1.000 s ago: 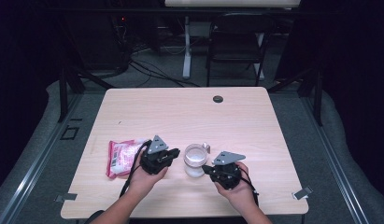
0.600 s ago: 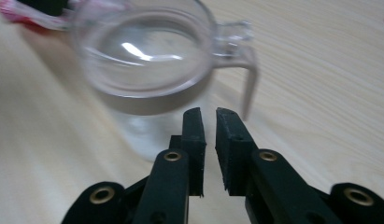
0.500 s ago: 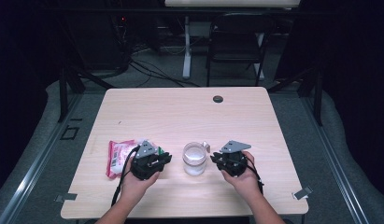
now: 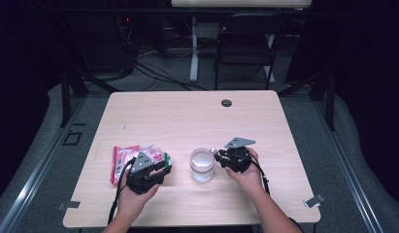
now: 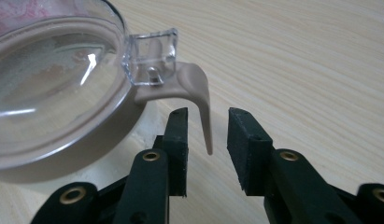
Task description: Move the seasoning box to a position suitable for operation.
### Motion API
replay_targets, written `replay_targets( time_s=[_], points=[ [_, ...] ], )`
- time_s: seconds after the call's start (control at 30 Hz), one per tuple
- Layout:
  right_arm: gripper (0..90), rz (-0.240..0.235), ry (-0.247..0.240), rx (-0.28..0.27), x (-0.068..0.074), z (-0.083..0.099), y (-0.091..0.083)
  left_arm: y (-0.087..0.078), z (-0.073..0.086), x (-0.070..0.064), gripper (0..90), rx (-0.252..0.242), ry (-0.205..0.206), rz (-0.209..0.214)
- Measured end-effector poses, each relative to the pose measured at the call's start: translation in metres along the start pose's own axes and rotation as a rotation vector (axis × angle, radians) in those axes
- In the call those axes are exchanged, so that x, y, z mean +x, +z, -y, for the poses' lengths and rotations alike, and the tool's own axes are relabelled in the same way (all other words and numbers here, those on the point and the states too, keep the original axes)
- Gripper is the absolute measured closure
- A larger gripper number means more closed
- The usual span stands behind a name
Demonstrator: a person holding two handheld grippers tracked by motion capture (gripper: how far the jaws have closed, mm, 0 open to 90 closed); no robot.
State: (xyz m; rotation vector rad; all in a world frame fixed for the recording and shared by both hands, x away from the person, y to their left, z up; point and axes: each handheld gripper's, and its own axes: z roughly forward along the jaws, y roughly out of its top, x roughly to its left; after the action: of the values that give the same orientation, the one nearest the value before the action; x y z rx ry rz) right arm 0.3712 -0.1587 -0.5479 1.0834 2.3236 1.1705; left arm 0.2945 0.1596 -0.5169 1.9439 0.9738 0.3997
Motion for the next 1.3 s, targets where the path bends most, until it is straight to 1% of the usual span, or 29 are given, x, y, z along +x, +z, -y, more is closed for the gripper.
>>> replay_targets(
  time_s=[0.1, 0.2, 0.23, 0.33, 0.37, 0.4, 0.47, 0.5, 0.53, 0.57, 0.6, 0.63, 0.67, 0.7, 0.73, 0.77, 0.8, 0.87, 0.9, 0.97, 1.0, 1.03, 1.07, 1.1, 1.13, 1.17, 1.23, 1.27, 1.3],
  points=[
    [73.5, 0.002, -0.019, 0.011, 0.005, -0.004, 0.007, -0.002, 0.003, -0.001, 66.8, -0.002, -0.006, -0.003],
    [77.0, 0.017, -0.032, 0.016, 0.006, -0.006, 0.01, -0.005, 0.003, -0.001, 65.1, -0.002, 0.003, -0.009],
    [83.0, 0.04, -0.035, 0.018, 0.007, -0.007, 0.011, -0.005, 0.003, -0.001, 64.6, -0.006, 0.008, -0.021],
    [84.0, 0.036, -0.019, 0.018, 0.005, -0.007, 0.011, -0.005, 0.003, -0.001, 64.0, -0.008, 0.007, -0.018],
    [85.1, 0.056, -0.03, 0.021, 0.007, -0.007, 0.01, -0.005, 0.001, 0.0, 64.0, -0.012, 0.011, -0.019],
    [85.1, 0.056, -0.03, 0.021, 0.007, -0.007, 0.01, -0.005, 0.001, 0.0, 64.0, -0.012, 0.011, -0.019],
    [85.8, 0.088, -0.054, 0.035, 0.012, -0.007, 0.008, -0.004, -0.001, 0.0, 64.0, -0.018, 0.014, -0.015],
    [85.6, 0.097, -0.049, 0.043, 0.013, -0.006, 0.006, -0.004, -0.003, 0.0, 63.9, -0.022, 0.02, -0.015],
    [85.0, 0.109, -0.025, 0.051, 0.017, -0.004, 0.002, -0.003, -0.006, 0.001, 63.8, -0.031, 0.025, -0.011],
    [85.0, 0.109, -0.025, 0.051, 0.017, -0.004, 0.002, -0.003, -0.006, 0.001, 63.8, -0.031, 0.025, -0.011],
    [84.4, 0.131, 0.005, 0.049, 0.022, 0.0, -0.002, -0.001, -0.009, 0.001, 63.7, -0.038, 0.027, -0.008],
    [84.4, 0.131, 0.005, 0.049, 0.022, 0.0, -0.002, -0.001, -0.009, 0.001, 63.8, -0.038, 0.027, -0.008],
    [84.3, 0.156, 0.022, 0.046, 0.028, 0.003, -0.006, 0.002, -0.012, 0.002, 63.7, -0.044, 0.025, -0.003],
    [84.3, 0.156, 0.022, 0.046, 0.028, 0.003, -0.006, 0.002, -0.012, 0.002, 63.8, -0.044, 0.025, -0.003],
    [84.0, 0.179, 0.027, 0.05, 0.035, 0.005, -0.009, 0.005, -0.016, 0.002, 63.8, -0.044, 0.025, 0.003],
    [84.0, 0.179, 0.027, 0.05, 0.035, 0.005, -0.009, 0.005, -0.016, 0.002, 63.7, -0.044, 0.025, 0.003],
    [83.6, 0.197, 0.034, 0.063, 0.04, 0.007, -0.013, 0.007, -0.019, 0.002, 63.8, -0.048, 0.029, 0.007],
    [83.3, 0.202, 0.04, 0.058, 0.043, 0.009, -0.015, 0.008, -0.021, 0.001, 63.7, -0.05, 0.028, 0.008],
    [82.9, 0.2, 0.035, 0.068, 0.045, 0.01, -0.017, 0.009, -0.022, 0.001, 63.8, -0.053, 0.032, 0.007],
    [81.8, 0.199, 0.049, 0.062, 0.048, 0.013, -0.02, 0.011, -0.024, 0.001, 63.8, -0.062, 0.031, 0.016],
    [80.2, 0.182, 0.059, 0.066, 0.049, 0.015, -0.024, 0.014, -0.026, 0.0, 63.7, -0.063, 0.018, 0.038],
    [80.2, 0.182, 0.059, 0.066, 0.049, 0.015, -0.024, 0.014, -0.026, 0.0, 63.5, -0.063, 0.018, 0.038],
    [79.0, 0.155, 0.091, 0.056, 0.047, 0.017, -0.028, 0.016, -0.028, -0.001, 63.0, -0.067, 0.02, 0.035],
    [79.0, 0.155, 0.091, 0.056, 0.047, 0.017, -0.028, 0.016, -0.028, -0.001, 62.0, -0.067, 0.02, 0.035],
    [76.3, 0.114, 0.12, 0.057, 0.044, 0.017, -0.033, 0.019, -0.029, -0.002, 61.2, -0.071, 0.015, 0.027],
    [76.3, 0.114, 0.12, 0.057, 0.044, 0.017, -0.033, 0.019, -0.029, -0.002, 59.7, -0.071, 0.015, 0.027],
    [74.3, 0.089, 0.122, 0.055, 0.044, 0.018, -0.043, 0.021, -0.03, -0.002, 58.8, -0.069, 0.009, 0.009],
    [74.3, 0.089, 0.122, 0.055, 0.044, 0.018, -0.043, 0.021, -0.03, -0.002, 58.4, -0.069, 0.009, 0.009],
    [72.9, 0.086, 0.118, 0.039, 0.044, 0.015, -0.052, 0.022, -0.03, -0.001, 58.0, -0.075, -0.009, -0.003]
  ],
)
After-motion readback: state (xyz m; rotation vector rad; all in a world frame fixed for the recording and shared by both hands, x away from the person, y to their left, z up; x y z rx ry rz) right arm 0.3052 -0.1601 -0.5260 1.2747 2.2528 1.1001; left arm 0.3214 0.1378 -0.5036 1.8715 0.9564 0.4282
